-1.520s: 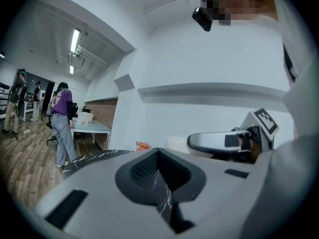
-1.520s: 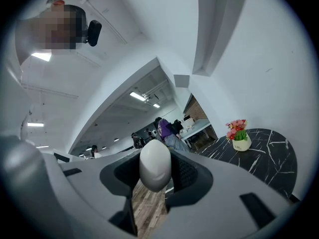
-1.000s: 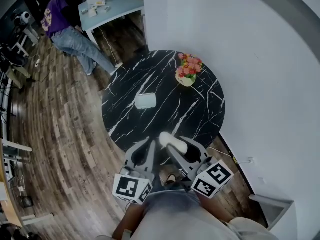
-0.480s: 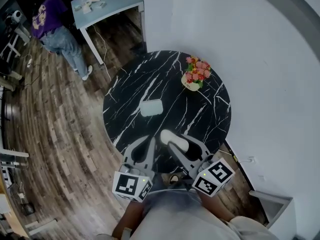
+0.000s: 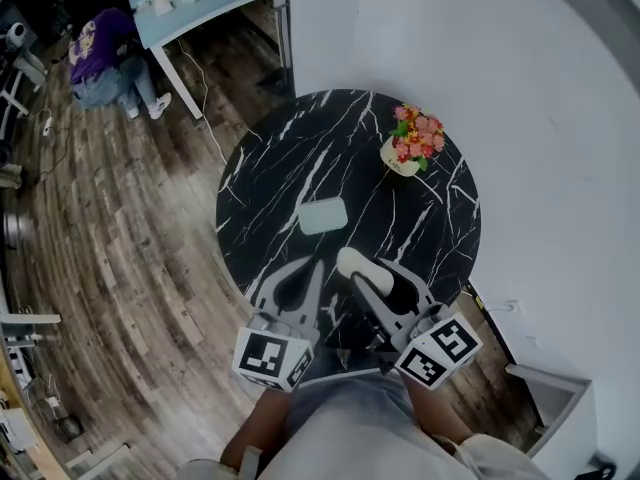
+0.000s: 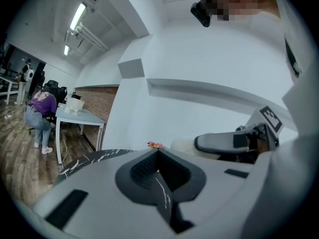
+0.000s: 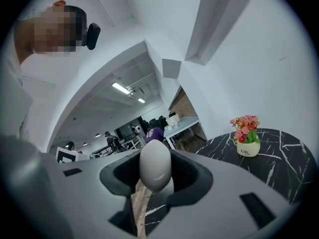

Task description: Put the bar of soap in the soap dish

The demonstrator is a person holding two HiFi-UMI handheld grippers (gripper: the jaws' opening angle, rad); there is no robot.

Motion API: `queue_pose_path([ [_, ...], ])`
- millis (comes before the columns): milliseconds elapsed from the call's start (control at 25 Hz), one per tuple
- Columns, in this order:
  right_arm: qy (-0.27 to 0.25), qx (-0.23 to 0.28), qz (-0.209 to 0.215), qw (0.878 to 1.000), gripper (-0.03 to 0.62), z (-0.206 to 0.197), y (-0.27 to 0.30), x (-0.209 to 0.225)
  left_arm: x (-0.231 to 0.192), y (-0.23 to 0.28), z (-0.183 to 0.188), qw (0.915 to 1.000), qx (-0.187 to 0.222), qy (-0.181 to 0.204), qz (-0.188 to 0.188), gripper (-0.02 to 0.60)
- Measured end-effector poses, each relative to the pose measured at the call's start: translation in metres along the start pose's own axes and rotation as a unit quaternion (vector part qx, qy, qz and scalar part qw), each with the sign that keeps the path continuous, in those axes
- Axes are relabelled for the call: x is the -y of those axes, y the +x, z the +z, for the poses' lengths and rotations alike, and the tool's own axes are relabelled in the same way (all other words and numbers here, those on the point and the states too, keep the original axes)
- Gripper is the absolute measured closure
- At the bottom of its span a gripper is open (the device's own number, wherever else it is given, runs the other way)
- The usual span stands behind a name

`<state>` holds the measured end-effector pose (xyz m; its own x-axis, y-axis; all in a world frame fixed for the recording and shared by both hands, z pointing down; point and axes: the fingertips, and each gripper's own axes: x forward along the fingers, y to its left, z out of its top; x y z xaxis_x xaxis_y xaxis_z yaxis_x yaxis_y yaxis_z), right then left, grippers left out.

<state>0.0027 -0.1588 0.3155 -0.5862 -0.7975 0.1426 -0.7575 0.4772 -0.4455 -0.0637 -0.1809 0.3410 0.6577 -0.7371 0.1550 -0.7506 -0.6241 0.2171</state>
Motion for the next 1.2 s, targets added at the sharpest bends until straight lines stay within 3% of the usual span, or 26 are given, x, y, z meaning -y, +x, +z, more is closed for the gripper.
queue_pose_path([
  [1200,-0.006,-0.073,0.016,0.997,0.436,-0.051,0.097,0.062,-0.064,0.059,-0.063,0.9986,-0.036,-0.031,0.025,0.58],
])
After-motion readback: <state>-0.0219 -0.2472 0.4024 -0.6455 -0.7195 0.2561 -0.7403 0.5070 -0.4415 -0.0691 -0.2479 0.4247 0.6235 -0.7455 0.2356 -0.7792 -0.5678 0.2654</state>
